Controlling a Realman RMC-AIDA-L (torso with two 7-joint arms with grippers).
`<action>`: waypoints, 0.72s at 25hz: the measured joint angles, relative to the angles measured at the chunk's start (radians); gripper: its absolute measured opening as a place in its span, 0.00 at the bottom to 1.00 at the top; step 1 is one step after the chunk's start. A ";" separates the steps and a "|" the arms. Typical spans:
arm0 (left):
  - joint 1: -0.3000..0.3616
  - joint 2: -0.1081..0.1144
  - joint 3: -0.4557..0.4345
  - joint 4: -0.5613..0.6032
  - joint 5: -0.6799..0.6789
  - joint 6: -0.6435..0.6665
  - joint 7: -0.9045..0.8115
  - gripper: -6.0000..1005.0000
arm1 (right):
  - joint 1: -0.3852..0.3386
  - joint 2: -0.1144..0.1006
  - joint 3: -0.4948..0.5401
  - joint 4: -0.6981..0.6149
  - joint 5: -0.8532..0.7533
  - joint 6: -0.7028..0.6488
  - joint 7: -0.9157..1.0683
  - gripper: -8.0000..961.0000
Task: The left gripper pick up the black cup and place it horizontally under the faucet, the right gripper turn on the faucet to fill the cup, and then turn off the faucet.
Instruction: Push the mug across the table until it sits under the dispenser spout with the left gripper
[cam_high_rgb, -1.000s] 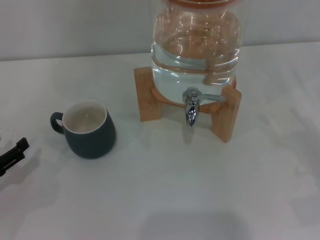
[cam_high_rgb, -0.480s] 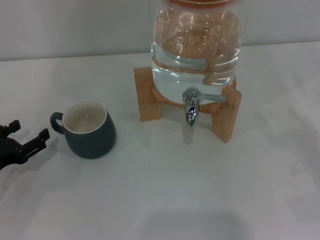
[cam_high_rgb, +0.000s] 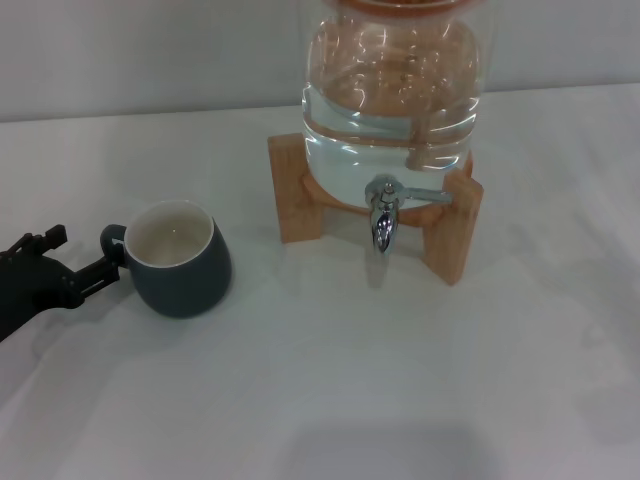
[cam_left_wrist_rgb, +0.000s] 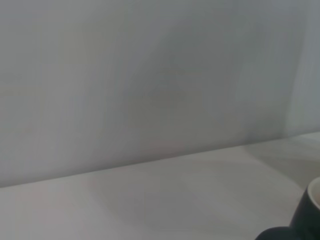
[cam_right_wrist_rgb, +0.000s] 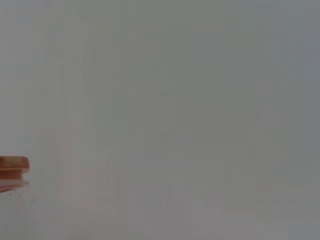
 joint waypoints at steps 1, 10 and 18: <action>-0.001 -0.003 0.001 0.001 0.000 0.007 0.001 0.86 | 0.000 0.000 0.000 0.000 0.000 0.000 0.000 0.80; -0.027 -0.009 0.002 -0.001 0.001 0.034 0.008 0.86 | 0.001 0.000 0.001 -0.001 0.000 -0.001 0.000 0.80; -0.051 -0.012 0.003 -0.027 0.001 0.035 0.041 0.85 | 0.000 0.000 0.001 -0.004 0.000 -0.002 0.000 0.80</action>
